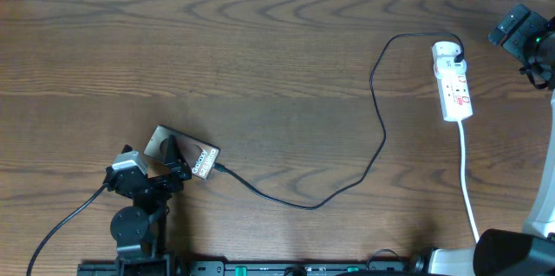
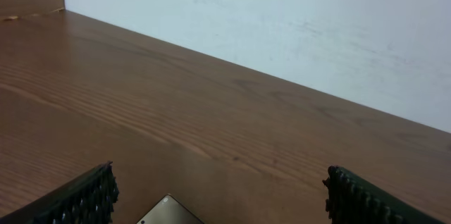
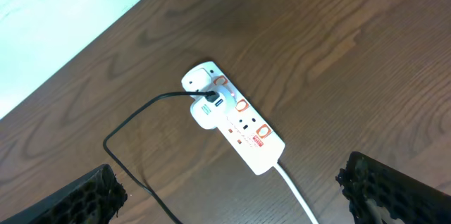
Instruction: Plug charger to phone and switch on socket
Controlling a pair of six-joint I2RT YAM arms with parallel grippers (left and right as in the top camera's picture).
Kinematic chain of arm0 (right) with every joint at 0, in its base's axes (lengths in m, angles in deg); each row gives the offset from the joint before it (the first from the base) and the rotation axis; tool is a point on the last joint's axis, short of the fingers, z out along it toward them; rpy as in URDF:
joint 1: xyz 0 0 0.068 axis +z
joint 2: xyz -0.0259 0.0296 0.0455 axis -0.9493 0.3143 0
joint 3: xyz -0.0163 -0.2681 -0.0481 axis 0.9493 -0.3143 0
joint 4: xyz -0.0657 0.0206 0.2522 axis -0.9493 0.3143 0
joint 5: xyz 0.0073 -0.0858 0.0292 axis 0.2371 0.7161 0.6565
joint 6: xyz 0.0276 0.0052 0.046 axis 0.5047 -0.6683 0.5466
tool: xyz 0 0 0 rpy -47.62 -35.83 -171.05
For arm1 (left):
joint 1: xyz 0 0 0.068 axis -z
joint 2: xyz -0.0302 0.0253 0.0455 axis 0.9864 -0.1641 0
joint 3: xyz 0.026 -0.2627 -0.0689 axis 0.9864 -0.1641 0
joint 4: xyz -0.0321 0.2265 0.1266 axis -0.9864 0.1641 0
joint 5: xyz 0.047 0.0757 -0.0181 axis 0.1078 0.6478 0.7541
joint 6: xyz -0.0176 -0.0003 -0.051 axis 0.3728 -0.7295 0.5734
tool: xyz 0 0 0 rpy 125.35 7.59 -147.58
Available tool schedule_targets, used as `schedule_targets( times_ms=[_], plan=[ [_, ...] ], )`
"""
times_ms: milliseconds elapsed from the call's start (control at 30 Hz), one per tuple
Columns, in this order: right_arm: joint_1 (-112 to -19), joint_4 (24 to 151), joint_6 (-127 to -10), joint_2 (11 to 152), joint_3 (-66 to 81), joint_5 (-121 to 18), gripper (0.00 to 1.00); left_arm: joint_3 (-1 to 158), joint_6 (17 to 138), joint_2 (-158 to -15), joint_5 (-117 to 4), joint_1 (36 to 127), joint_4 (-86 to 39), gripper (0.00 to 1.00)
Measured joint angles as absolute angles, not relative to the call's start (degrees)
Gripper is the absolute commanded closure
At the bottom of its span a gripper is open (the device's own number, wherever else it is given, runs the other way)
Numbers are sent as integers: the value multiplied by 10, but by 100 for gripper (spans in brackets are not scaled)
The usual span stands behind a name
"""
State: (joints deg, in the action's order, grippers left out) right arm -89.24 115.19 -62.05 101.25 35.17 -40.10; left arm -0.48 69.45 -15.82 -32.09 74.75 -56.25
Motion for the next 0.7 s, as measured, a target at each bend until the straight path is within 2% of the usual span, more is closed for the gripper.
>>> schedule_targets(
  times_ms=[567,700],
  plan=[
    [-891,1147,-615,1013,350,-399,1,-5,694,-158,-321,748,-563,8],
    [-867,1027,-604,996,288,-399,1,-5,694,-158,-321,747,-562,8]
  ],
)
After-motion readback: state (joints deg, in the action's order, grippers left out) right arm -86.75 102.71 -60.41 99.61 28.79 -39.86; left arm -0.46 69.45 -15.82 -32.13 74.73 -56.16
